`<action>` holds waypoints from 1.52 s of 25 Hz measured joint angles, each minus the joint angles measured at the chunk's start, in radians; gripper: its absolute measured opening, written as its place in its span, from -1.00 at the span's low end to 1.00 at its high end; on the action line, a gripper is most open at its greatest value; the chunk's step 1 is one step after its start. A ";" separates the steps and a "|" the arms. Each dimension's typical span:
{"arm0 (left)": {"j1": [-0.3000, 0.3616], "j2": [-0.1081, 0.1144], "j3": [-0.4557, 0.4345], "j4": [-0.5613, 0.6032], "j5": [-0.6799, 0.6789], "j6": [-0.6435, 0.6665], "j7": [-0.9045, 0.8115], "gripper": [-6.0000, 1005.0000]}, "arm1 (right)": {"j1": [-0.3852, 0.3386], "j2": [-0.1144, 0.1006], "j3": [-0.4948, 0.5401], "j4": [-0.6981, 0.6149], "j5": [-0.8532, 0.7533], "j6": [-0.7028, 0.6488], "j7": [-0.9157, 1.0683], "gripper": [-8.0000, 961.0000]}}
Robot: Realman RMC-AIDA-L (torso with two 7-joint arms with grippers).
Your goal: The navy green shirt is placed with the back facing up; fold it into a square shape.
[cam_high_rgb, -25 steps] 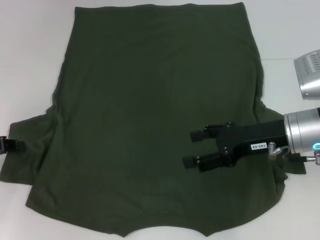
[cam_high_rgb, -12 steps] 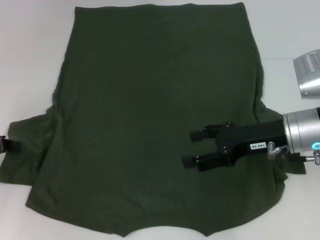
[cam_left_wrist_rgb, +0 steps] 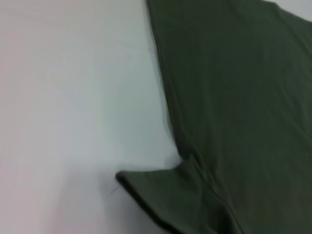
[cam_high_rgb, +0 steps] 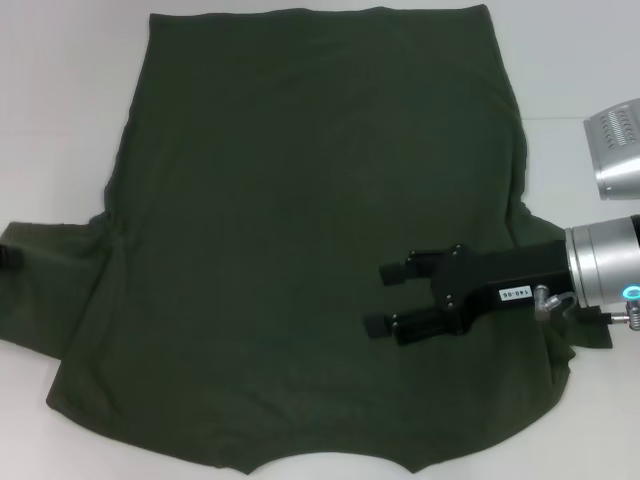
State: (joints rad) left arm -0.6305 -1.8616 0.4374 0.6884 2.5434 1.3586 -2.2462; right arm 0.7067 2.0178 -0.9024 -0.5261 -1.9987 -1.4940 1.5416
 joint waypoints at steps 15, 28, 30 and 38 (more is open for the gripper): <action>-0.152 0.053 0.078 0.010 0.172 0.073 -0.088 -0.98 | -0.010 0.003 -0.015 0.000 -0.027 0.009 -0.002 0.90; -0.266 0.084 0.186 0.034 0.292 0.134 -0.161 -0.98 | -0.008 0.002 -0.012 -0.004 -0.029 0.009 -0.003 0.89; -0.281 0.089 0.205 0.034 0.309 0.143 -0.172 -0.98 | -0.008 0.002 -0.012 -0.005 -0.029 0.009 -0.003 0.89; -0.337 0.094 0.232 0.029 0.312 0.204 -0.190 -0.98 | -0.010 0.002 -0.008 -0.004 -0.029 0.012 -0.007 0.89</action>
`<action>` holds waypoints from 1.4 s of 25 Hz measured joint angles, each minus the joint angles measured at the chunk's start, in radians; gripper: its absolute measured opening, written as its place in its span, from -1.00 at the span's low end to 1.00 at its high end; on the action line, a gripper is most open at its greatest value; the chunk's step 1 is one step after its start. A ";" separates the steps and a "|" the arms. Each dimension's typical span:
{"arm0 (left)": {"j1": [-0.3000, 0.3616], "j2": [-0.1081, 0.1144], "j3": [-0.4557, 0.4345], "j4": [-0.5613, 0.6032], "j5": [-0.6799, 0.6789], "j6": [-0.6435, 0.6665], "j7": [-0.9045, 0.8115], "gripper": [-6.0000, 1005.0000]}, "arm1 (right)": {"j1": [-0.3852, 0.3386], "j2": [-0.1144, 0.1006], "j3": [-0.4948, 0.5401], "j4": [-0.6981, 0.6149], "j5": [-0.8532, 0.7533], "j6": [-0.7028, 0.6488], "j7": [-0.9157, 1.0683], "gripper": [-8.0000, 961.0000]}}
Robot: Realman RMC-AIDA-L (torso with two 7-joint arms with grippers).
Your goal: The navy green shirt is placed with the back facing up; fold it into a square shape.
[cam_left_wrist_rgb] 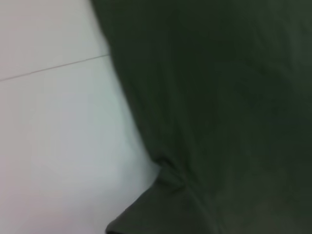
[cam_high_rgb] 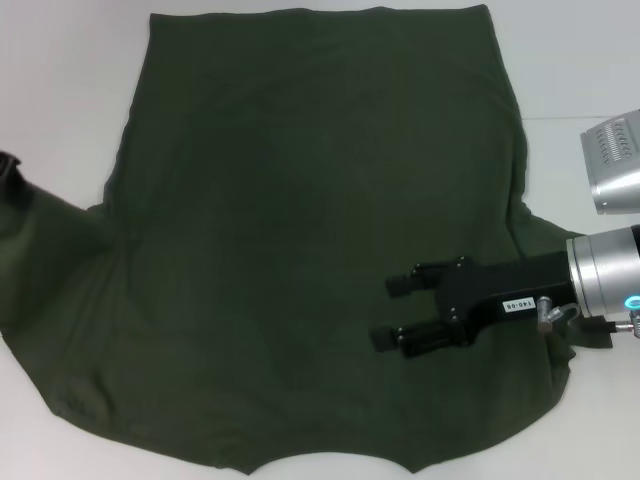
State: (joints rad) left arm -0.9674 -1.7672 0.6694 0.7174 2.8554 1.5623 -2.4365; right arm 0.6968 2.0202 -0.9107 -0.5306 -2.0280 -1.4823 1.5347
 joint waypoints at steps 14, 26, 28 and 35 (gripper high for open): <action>-0.140 -0.061 0.170 -0.011 0.001 0.073 -0.244 -0.98 | -0.001 -0.001 -0.001 0.002 0.000 0.061 0.008 0.89; -0.229 -0.115 0.218 -0.124 0.001 -0.037 -0.401 -0.98 | -0.023 -0.012 0.003 0.002 0.000 0.109 0.002 0.88; -0.229 -0.130 0.216 -0.126 0.001 -0.058 -0.418 -0.98 | -0.024 -0.013 0.001 0.002 0.000 0.115 0.002 0.88; -0.215 -0.172 0.174 -0.153 -0.002 -0.150 -0.459 -0.97 | -0.025 -0.015 0.003 -0.003 -0.009 0.119 0.002 0.88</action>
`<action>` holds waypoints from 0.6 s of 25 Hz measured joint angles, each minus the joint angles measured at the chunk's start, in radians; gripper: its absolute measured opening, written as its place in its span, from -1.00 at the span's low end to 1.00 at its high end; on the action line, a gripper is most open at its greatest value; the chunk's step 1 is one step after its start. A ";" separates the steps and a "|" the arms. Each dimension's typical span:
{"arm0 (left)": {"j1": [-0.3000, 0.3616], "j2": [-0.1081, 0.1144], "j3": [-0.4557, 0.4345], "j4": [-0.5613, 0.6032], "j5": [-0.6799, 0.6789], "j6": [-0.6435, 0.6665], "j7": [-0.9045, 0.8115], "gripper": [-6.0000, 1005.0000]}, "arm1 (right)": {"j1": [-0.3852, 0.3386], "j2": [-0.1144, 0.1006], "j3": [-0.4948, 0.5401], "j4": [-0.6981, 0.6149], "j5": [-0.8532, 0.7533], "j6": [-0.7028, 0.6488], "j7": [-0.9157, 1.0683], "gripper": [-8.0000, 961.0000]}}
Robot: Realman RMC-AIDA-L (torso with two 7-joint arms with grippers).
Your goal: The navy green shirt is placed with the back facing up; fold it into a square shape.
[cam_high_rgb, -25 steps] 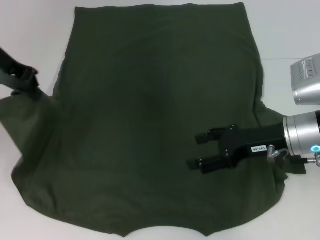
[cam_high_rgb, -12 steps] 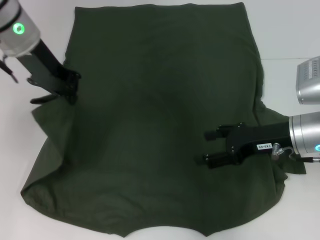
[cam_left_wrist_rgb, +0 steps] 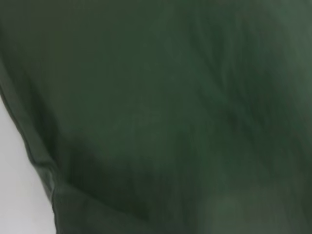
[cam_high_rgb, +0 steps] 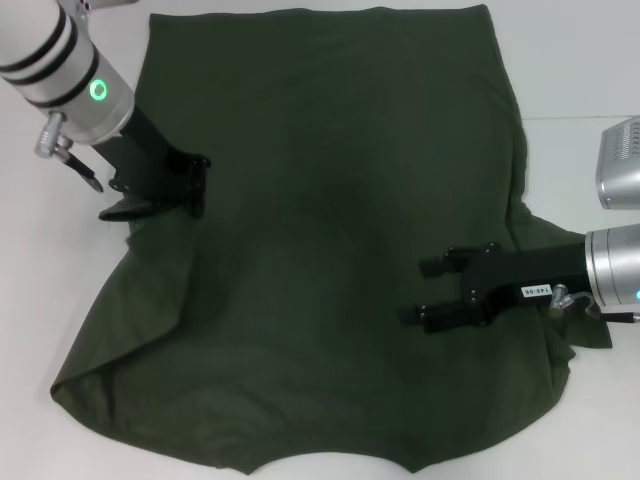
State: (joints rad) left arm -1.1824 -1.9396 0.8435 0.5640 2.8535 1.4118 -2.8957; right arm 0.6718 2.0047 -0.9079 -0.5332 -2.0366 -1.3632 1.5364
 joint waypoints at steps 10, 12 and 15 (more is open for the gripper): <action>0.013 -0.042 -0.041 -0.037 -0.013 -0.095 0.002 -0.55 | 0.000 -0.007 0.000 0.003 -0.001 0.022 0.005 0.88; 0.018 -0.050 -0.040 -0.025 -0.013 -0.102 0.017 -0.30 | 0.000 -0.008 0.000 0.003 -0.001 0.023 0.006 0.88; 0.041 -0.046 -0.038 0.003 -0.012 -0.091 0.024 0.00 | 0.000 -0.008 0.000 0.002 -0.001 0.026 0.007 0.87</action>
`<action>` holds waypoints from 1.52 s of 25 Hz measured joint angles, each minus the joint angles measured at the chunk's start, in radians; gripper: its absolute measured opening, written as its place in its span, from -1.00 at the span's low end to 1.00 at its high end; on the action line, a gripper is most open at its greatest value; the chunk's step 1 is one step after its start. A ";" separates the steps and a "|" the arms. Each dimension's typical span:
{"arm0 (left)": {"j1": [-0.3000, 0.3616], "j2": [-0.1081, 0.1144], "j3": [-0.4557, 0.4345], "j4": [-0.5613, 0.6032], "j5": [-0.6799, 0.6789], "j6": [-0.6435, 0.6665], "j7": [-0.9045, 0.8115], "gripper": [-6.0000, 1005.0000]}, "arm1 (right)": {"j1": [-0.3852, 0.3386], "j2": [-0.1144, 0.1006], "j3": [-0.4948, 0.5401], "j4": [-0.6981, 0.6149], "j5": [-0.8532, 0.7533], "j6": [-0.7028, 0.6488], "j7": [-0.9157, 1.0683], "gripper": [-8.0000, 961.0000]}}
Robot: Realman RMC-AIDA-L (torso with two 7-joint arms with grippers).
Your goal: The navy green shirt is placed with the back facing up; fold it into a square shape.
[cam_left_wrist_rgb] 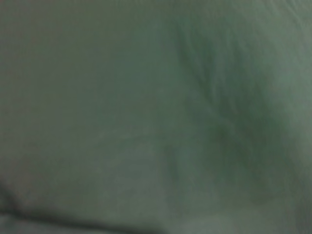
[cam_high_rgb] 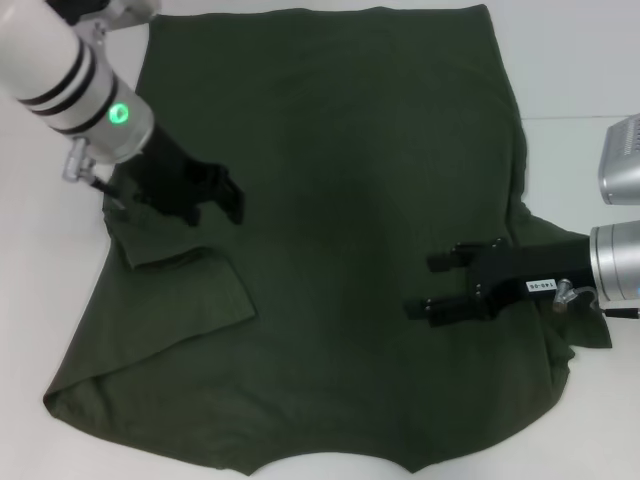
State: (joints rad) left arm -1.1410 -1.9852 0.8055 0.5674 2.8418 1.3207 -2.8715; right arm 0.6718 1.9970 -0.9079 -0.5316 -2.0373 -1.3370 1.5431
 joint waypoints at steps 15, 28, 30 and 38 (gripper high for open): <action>0.276 0.063 -0.172 0.029 -0.219 -0.069 0.051 0.74 | 0.006 0.002 0.001 -0.003 0.000 0.010 0.002 0.87; 0.290 0.022 -0.162 -0.053 -0.226 -0.247 0.070 0.73 | 0.006 -0.001 -0.002 -0.007 0.000 0.010 0.002 0.87; 0.293 0.019 -0.161 -0.054 -0.225 -0.256 0.071 0.73 | 0.005 -0.002 -0.002 -0.007 0.000 0.010 0.002 0.87; 0.301 0.027 -0.165 -0.051 -0.230 -0.253 0.071 0.73 | 0.002 -0.005 -0.002 -0.007 0.000 0.010 0.002 0.86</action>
State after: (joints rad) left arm -0.8399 -1.9586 0.6405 0.5162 2.6123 1.0681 -2.8008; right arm 0.6734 1.9918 -0.9097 -0.5385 -2.0371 -1.3270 1.5447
